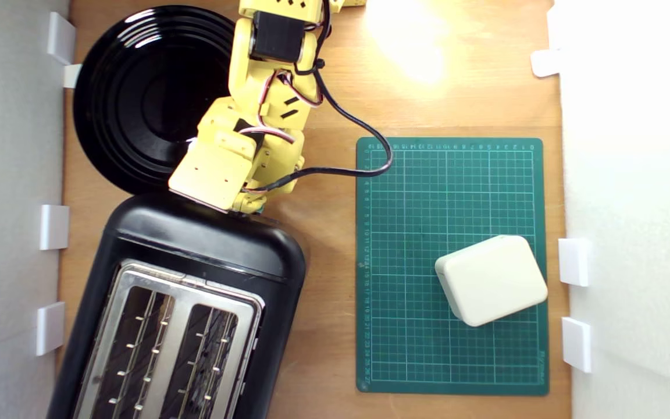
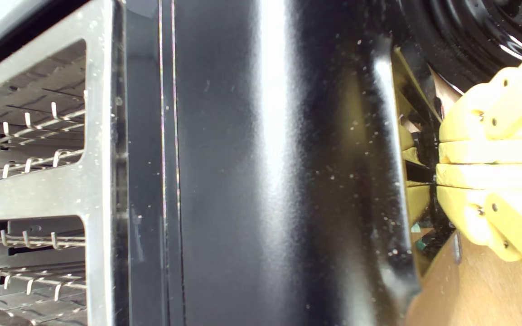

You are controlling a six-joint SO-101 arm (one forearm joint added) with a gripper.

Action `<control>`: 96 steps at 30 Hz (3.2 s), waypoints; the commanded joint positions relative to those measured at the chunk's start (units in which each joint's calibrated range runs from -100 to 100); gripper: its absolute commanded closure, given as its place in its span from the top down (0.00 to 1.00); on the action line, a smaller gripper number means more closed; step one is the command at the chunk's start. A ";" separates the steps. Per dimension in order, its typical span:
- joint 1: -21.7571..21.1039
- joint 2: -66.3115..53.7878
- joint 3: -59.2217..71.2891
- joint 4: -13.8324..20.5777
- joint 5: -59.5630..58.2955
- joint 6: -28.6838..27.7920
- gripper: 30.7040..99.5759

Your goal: Start toaster

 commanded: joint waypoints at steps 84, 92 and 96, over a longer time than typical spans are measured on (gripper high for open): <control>-0.09 -9.19 18.62 0.09 -6.07 0.30 0.01; -0.17 -9.19 8.44 -0.47 5.23 -0.01 0.01; -0.25 -9.94 3.44 -0.57 9.35 -0.06 0.01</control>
